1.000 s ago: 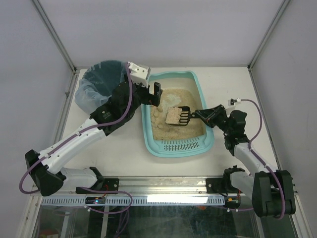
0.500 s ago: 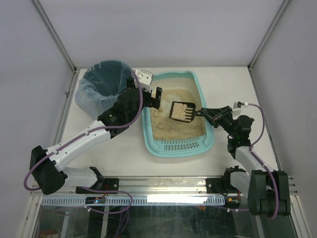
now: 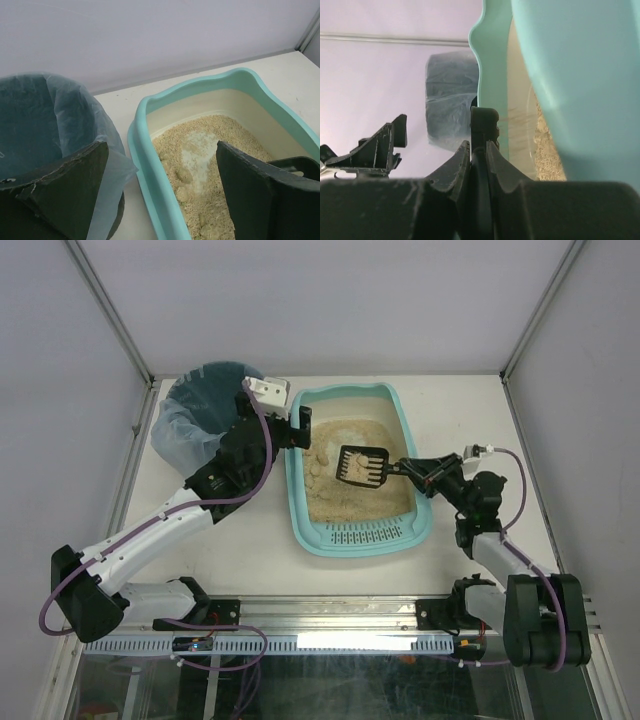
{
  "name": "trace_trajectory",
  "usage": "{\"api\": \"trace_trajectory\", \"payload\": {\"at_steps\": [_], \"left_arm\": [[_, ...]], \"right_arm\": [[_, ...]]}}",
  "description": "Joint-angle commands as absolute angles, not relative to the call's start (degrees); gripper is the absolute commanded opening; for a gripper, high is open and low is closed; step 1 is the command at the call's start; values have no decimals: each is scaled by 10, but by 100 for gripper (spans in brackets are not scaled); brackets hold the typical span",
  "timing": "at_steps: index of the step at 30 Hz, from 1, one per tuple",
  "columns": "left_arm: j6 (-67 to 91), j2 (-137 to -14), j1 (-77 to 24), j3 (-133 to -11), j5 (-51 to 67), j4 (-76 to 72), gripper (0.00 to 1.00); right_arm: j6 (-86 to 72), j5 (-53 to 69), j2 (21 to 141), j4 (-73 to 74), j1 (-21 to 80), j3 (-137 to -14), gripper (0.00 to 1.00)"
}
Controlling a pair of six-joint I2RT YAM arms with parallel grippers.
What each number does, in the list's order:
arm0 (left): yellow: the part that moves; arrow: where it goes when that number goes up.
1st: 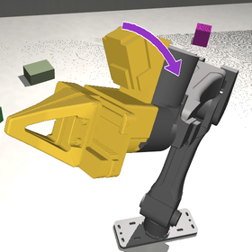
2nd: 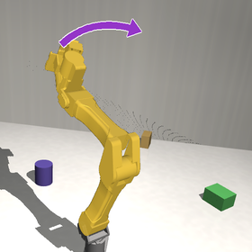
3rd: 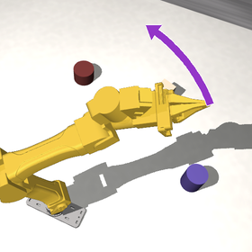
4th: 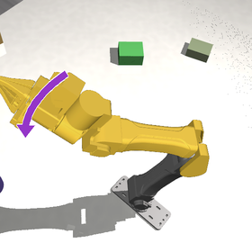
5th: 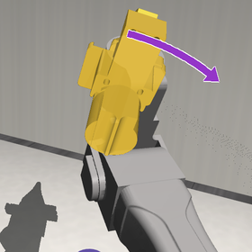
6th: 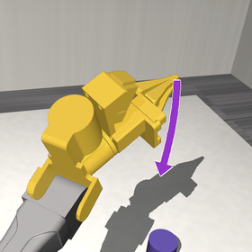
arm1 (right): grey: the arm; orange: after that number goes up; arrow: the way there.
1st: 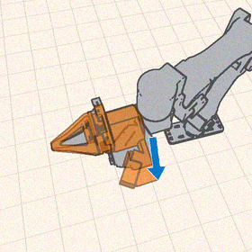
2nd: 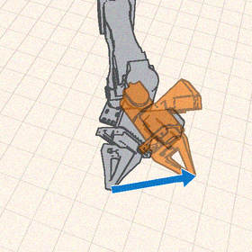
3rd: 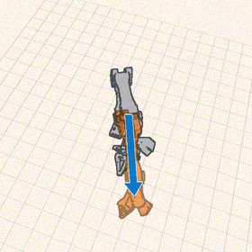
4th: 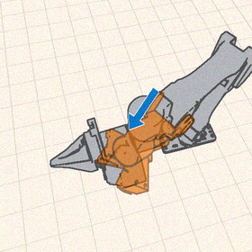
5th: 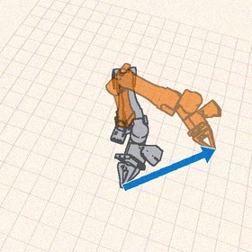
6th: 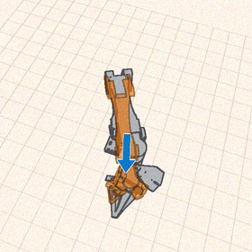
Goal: Clean the litter box
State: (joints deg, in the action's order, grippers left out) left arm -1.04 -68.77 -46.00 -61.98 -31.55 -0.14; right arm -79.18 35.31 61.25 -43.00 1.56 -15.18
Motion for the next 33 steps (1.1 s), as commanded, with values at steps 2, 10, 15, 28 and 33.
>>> {"api": "trace_trajectory", "payload": {"at_steps": [2,10,15,28,33], "left_arm": [[-13,-668,-453,-616,-318,-32,93],[-11,-674,-449,-617,-315,-30,93],[-12,-678,-447,-618,-320,-28,93],[0,-697,-439,-626,-304,-16,93],[1,-695,-436,-630,-298,-15,92]], "right_arm": [[-782,365,627,-501,57,-191,0],[-782,360,602,-468,14,-171,0],[-776,361,595,-433,1,-176,0],[-749,335,560,-340,-39,-180,0],[-706,364,589,-344,15,-225,0]]}}
